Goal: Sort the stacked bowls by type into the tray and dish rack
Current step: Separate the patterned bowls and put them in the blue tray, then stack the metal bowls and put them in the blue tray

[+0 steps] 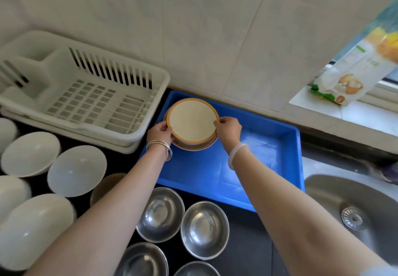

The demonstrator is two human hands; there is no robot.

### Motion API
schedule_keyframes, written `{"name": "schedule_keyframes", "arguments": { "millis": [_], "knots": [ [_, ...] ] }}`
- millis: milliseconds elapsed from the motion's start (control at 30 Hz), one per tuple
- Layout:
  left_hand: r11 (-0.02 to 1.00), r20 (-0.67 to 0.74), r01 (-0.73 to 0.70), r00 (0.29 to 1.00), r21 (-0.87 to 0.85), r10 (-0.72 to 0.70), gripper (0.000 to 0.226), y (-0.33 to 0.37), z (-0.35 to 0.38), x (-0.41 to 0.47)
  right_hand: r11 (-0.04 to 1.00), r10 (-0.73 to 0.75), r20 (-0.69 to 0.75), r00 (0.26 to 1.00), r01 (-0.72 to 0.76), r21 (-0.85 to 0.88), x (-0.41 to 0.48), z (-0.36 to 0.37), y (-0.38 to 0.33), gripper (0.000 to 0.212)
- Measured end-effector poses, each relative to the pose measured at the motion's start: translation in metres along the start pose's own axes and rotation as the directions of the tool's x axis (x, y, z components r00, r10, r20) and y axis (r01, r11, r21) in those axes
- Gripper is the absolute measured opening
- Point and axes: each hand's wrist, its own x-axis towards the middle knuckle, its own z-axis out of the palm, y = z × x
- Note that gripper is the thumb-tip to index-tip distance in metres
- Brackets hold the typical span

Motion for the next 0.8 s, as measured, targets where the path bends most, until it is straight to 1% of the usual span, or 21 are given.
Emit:
{"name": "schedule_keyframes", "arguments": {
  "millis": [100, 267, 333, 467, 567, 667, 733, 800],
  "knots": [
    [1.0, -0.021, 0.002, 1.0, -0.02, -0.003, 0.035, -0.002, 0.002, 0.002, 1.0, 0.005, -0.009, 1.0, -0.005, 0.029, 0.002, 0.002, 0.003, 0.02],
    [1.0, -0.05, -0.014, 0.999, -0.011, 0.014, 0.034, -0.004, 0.002, 0.003, 0.999, -0.028, -0.02, 0.999, 0.029, 0.027, 0.001, 0.001, 0.004, 0.017],
    [1.0, -0.047, -0.017, 0.999, -0.009, 0.017, 0.034, -0.004, 0.002, 0.001, 0.998, -0.044, -0.018, 0.999, 0.045, 0.036, -0.001, 0.0, 0.004, 0.023],
    [1.0, -0.013, -0.016, 1.0, -0.013, 0.016, 0.037, -0.004, -0.003, -0.016, 0.997, -0.064, 0.052, 0.997, 0.061, 0.052, -0.013, -0.008, 0.007, 0.034],
    [1.0, 0.026, -0.016, 1.0, 0.011, 0.016, 0.04, -0.006, -0.015, -0.045, 0.991, -0.113, 0.074, 0.991, 0.107, 0.085, -0.031, -0.021, 0.015, 0.032],
    [0.999, 0.043, 0.009, 0.999, 0.054, -0.011, 0.038, -0.014, -0.031, -0.088, 0.981, -0.174, 0.089, 0.981, 0.164, 0.106, -0.056, -0.039, 0.026, 0.025],
    [0.995, 0.065, 0.046, 0.997, 0.087, -0.051, 0.033, -0.026, -0.044, -0.122, 0.978, -0.189, 0.129, 0.974, 0.174, 0.116, -0.075, -0.05, 0.037, 0.021],
    [0.986, 0.068, 0.073, 0.994, 0.147, -0.084, 0.028, -0.044, -0.058, -0.156, 0.979, -0.178, 0.199, 0.964, 0.153, 0.132, -0.096, -0.059, 0.053, 0.02]
  ]
}}
